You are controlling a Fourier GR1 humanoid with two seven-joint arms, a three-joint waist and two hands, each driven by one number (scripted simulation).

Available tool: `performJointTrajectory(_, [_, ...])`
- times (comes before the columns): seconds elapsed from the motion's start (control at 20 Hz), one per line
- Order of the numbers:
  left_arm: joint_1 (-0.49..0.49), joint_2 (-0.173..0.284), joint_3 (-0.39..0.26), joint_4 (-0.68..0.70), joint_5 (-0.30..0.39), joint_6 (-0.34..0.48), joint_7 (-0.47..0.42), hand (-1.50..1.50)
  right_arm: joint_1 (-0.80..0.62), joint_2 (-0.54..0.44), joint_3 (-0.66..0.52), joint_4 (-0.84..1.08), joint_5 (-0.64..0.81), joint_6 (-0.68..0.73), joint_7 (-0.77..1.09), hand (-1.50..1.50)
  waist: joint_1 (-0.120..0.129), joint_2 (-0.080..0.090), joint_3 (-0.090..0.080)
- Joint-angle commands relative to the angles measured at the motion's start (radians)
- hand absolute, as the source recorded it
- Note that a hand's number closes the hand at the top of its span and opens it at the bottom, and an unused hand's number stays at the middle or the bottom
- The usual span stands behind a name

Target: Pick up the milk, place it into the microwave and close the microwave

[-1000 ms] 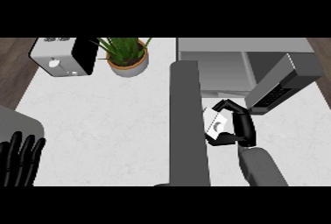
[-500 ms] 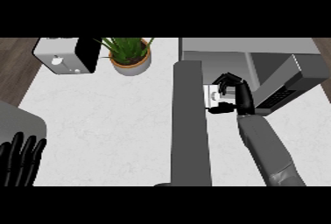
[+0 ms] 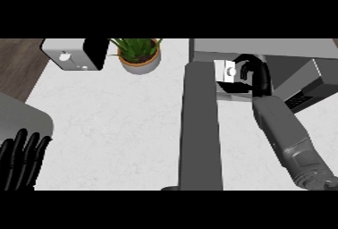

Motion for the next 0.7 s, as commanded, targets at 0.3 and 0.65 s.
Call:
performJointTrajectory(0.3, [-0.013,0.019,0.021,0.024,-0.012,-0.014,-0.01,-1.5,-0.118,-0.042,0.072,0.166,0.143,-0.221,0.004,-1.5,0.033,0.01,0.0])
performJointTrajectory(0.65, [-0.057,0.016,0.004,0.055,-0.052,-0.007,-0.009,-1.5,-0.177,-0.008,0.105,0.227,0.18,-0.148,0.036,-1.5,0.037,0.017,0.001])
